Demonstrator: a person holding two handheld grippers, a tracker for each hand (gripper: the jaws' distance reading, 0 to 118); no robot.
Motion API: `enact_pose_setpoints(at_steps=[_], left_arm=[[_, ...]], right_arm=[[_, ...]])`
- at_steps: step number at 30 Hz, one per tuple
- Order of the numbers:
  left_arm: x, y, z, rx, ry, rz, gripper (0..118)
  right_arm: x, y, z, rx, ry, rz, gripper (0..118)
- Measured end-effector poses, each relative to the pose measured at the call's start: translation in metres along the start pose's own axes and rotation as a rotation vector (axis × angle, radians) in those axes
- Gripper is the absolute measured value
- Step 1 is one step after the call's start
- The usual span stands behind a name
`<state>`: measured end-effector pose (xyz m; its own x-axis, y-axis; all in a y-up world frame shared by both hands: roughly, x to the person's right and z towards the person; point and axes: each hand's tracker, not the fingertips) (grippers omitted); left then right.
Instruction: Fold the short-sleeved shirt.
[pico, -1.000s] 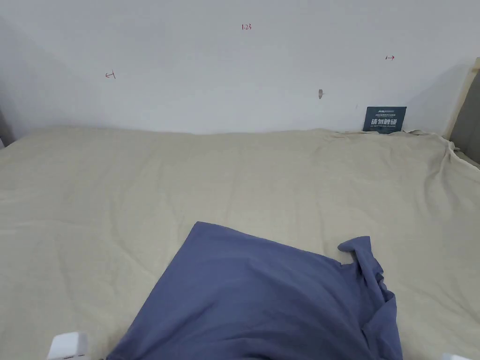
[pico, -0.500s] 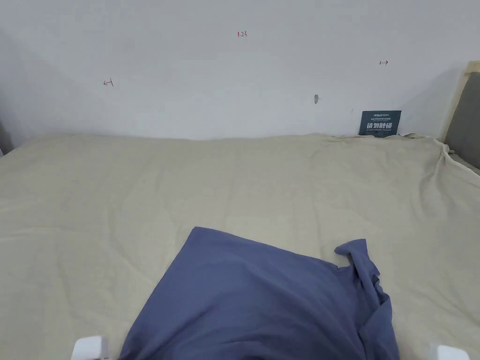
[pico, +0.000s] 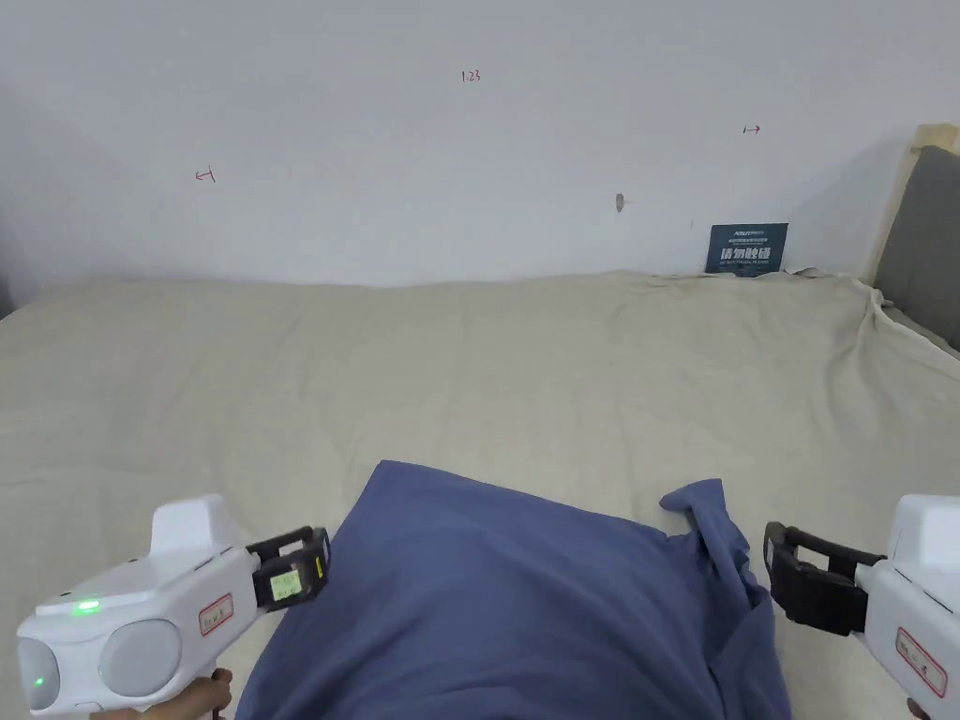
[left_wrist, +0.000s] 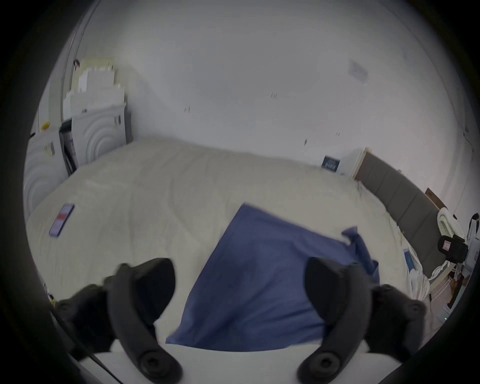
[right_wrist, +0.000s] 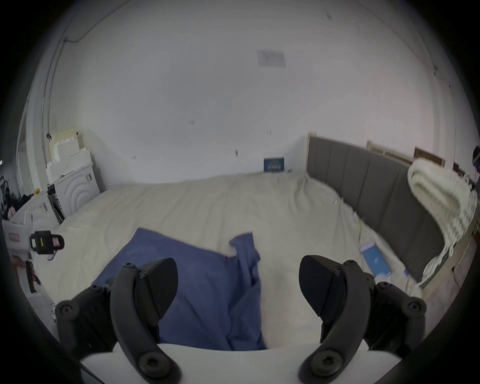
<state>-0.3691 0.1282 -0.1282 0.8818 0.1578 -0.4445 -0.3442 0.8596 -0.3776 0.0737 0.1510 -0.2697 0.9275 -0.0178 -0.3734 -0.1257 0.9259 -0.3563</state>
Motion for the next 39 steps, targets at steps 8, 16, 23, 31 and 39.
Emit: enact_pose_setpoints(at_steps=[8,16,23,31,39], left_arm=[[0.025,0.019,-0.023,0.069,-0.044,-0.060,0],[0.029,0.051,-0.115,-0.028,-0.101,-0.120,0],[0.039,0.079,-0.225,-0.197,-0.111,-0.158,0],[0.029,0.082,-0.363,-0.425,-0.042,-0.157,39],[0.025,0.056,-0.431,-0.536,0.022,-0.194,88]], right_arm=[[-0.001,0.006,-0.004,0.109,0.001,-0.028,1],[0.005,0.016,-0.044,0.097,0.000,-0.037,1],[0.005,0.016,-0.089,0.065,-0.004,-0.021,1],[0.010,0.006,-0.137,0.004,-0.010,-0.003,1],[0.017,-0.003,-0.155,-0.029,-0.040,-0.035,1]])
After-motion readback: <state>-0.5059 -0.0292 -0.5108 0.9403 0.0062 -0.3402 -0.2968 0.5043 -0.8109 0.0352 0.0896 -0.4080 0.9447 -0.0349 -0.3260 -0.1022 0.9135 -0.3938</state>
